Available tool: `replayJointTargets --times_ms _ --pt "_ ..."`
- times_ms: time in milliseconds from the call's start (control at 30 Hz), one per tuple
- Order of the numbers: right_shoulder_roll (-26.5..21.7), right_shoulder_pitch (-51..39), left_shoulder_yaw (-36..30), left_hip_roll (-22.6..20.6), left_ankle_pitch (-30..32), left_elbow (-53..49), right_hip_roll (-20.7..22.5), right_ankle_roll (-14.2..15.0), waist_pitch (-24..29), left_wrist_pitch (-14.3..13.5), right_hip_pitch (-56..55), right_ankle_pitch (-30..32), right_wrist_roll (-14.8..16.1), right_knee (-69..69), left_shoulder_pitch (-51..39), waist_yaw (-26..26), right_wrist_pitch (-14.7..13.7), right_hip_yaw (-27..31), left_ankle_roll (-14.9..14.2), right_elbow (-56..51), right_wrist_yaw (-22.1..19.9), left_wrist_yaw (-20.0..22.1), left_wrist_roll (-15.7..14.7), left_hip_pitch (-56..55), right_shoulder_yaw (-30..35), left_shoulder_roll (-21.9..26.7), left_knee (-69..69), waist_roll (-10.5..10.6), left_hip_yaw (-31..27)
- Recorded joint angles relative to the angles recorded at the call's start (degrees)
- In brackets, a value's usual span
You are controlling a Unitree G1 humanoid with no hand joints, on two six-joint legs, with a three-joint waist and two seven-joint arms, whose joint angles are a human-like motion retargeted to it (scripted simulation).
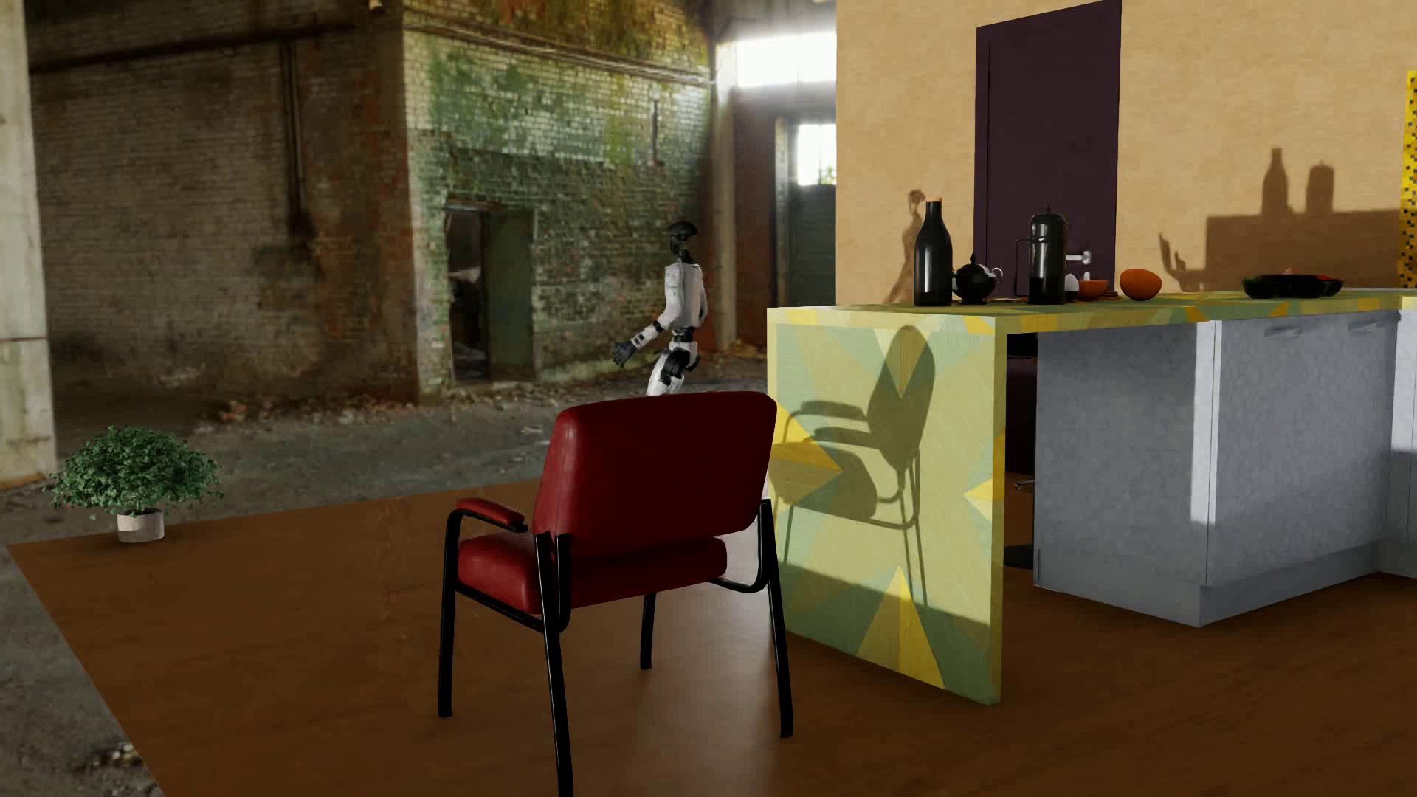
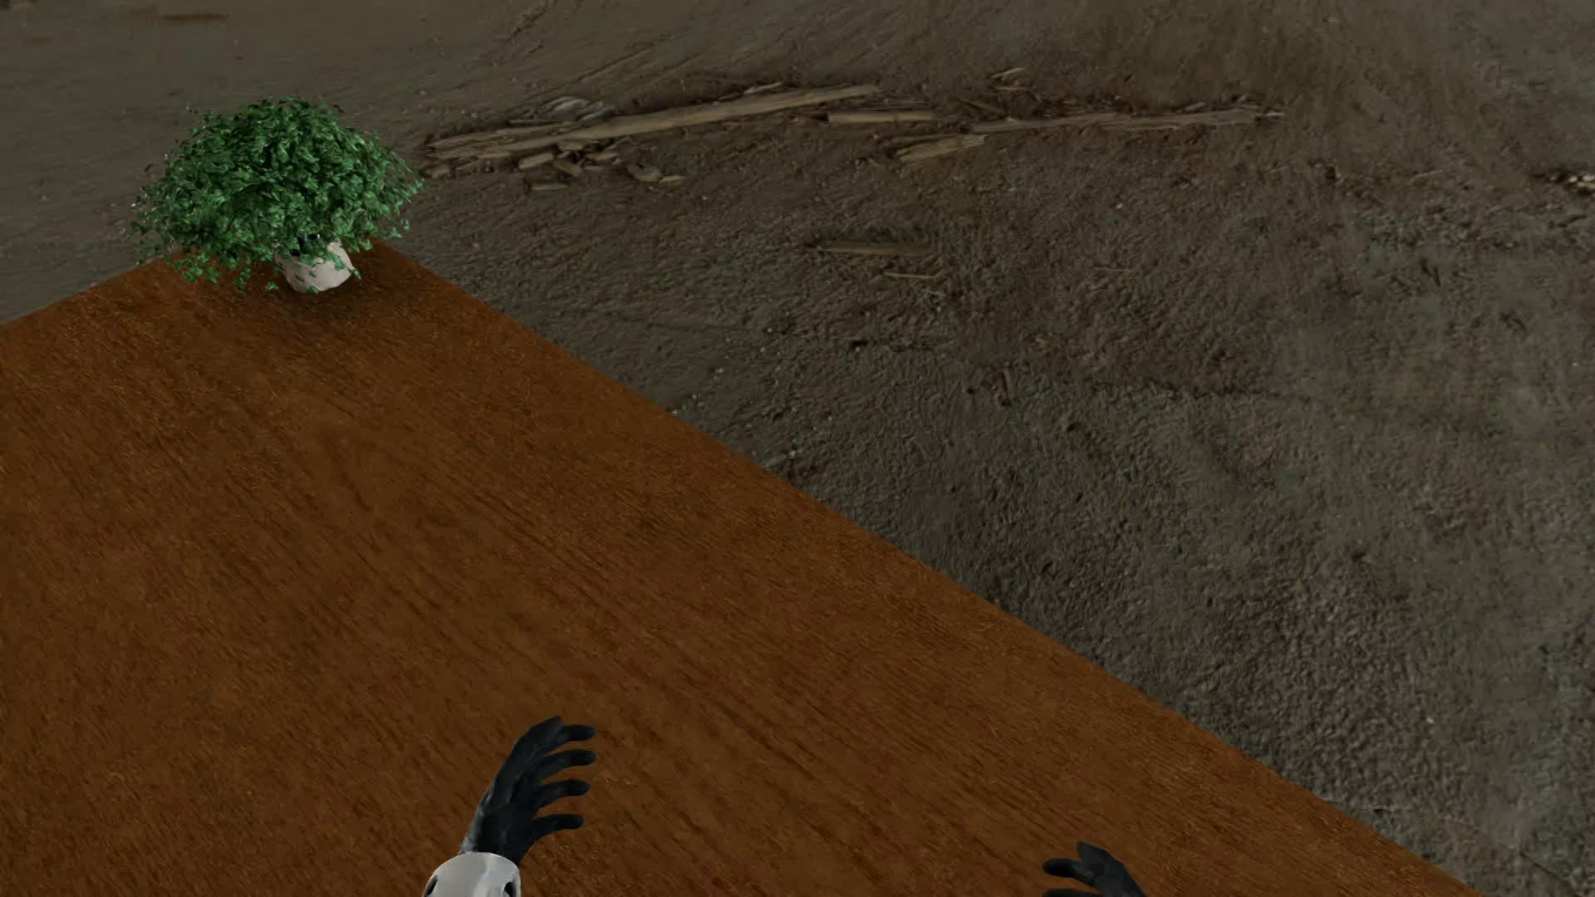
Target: Approach the officechair
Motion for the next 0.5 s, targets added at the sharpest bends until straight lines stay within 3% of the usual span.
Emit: replayJointTargets --times_ms 33,67,133,167,200,233,267,300,333,367,433,467,500 --pt "-0.99 0.53 0.98 -0.3 -3.57 3.26 -2.09 1.24 -0.73 -0.21 -3.51 -7.64 0.2 7.86 -0.23 2.32 -0.23 -0.44 -0.18 0.47 0.33 -0.02 0.68 -4.09 0.46 0.48 6.19 -0.81 0.24" --pt "-2.53 -0.8 0.9 0.66 -7.95 5.14 -3.29 3.97 -1.42 -0.2 -6.56 -12.68 0.61 13.42 2.77 4.84 1.65 -1.42 -0.2 -1.25 0.81 0.06 1.29 -7.88 2.49 0.86 12.28 -1.06 0.85" --pt "-2.52 -4.58 1.19 0.64 -13.88 4.85 -4.74 9.45 -2.04 4.16 -8.55 -12.9 0.59 16.39 9.15 9.52 4.06 -1.81 -1.79 -2.45 0.42 -0.08 -0.1 -11.22 3.83 0.59 16.7 -3.07 0.59" --pt "-3.4 -6.71 1.89 1.66 -17.58 2.87 -4.4 9.78 -1.37 7.12 -7.52 -13.65 0.52 15.91 12.2 11.5 4.06 -2.39 -0.16 -3.04 -0.27 -0.45 -2.01 -11.67 3.7 -0.25 18.02 -2.74 0.62" --pt "-2.7 -9.26 2.17 2.88 -19.33 1.94 -3.72 7.84 -1.1 9.81 -7.42 -11.7 0.18 15.01 14.77 11.22 3.17 -2.71 1.47 -4.88 -1.35 -0.18 -4.3 -12.59 2.66 -0.52 19.28 -2.15 0.83" --pt "-0.66 -11.71 0.92 3.78 -20.24 1.44 -2.53 4.51 -0.73 12.47 -7.62 -8.19 -0.33 14.16 16.05 9.91 0.52 -2.15 1.89 -4.53 -2.67 0.58 -6.38 -12.13 1.78 0.29 20.34 -1.68 0.85" --pt "-1.24 -12.69 0.92 3.78 -19.38 1.61 -2.49 -0.31 -0.13 14.64 -7.8 -4.1 -0.93 13.14 15.12 7.66 -2.19 -2.07 -1.53 -4.99 -4.11 1.53 -8.27 -12.4 4.65 1.16 20.65 -1.4 0.84" --pt "-1.35 -10.51 0.66 4.17 -18.2 2.42 -2.89 -2.45 0.51 15.16 -7.88 -6.19 -2.04 14.14 12.04 6.22 -5.05 -2.17 -2.39 -4.48 -5.5 2.68 -9.47 -12.62 4.57 1.91 20.58 -1.37 1.4" --pt "-0.97 -6.8 0.42 3.56 -15.41 4.39 -3.46 -3.37 0.22 13.98 -9.09 -11.35 -3.32 18.46 8.84 4.26 -6.56 -0.59 -3.63 -4.07 -6.65 3.65 -9.55 -13.32 3.25 2.47 19.77 -2.54 1.83" --pt "0.03 -3.48 -0.38 2.34 -12.17 6.65 -2.84 -3.49 -0.47 10.91 -9.78 -13.92 -4.48 24.75 7.83 1.97 -5.8 2.56 -2.37 -2.83 -7.32 4.22 -8.24 -13.37 1.12 2.01 18.28 -4.08 1.83" --pt "-1.52 2.28 -0.86 0.71 -11.23 4.63 -4.16 -1.76 -1.39 5.06 -3.53 -17.83 -4.3 18.01 7.63 2.72 0.17 4.61 -0.49 -3.79 -7.4 3.14 -5.72 -13.58 1.54 0.58 17.51 -5.84 0.02" --pt "-1.43 3.49 -1.59 0.69 -9.56 5.09 -5.51 3.57 -1.1 2.66 -1.17 -15.79 -3.45 14.41 6.51 6.85 3.08 2.24 0.3 -4.05 -7.45 2.66 -4.66 -13.03 2.04 -2.13 16.66 -5.5 -1.16" --pt "-1.66 2.3 -2.11 1.15 -7.96 3.28 -6.64 11.41 -0.77 1.91 0.8 -11.97 -1.83 11.84 7.5 10.55 5.66 -0.49 1.7 -5.83 -7.5 1.72 -4.05 -13.1 3.52 -3.02 16.25 -4.66 -2.18"
